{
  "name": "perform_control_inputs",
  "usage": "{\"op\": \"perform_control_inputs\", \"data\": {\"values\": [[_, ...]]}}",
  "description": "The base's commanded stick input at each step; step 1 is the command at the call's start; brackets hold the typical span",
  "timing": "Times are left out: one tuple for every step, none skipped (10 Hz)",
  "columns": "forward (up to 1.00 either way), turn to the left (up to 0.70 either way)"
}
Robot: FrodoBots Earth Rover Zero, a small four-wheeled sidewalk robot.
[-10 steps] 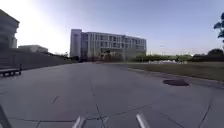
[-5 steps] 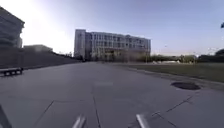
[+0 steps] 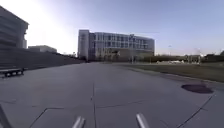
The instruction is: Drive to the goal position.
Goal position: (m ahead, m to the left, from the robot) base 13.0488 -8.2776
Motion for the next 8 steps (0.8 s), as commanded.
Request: {"op": "perform_control_inputs", "data": {"values": [[0.60,0.15],[0.60,0.15],[0.60,0.15],[0.60,0.15],[0.60,0.15],[0.60,0.15],[0.60,0.15],[0.60,0.14]]}}
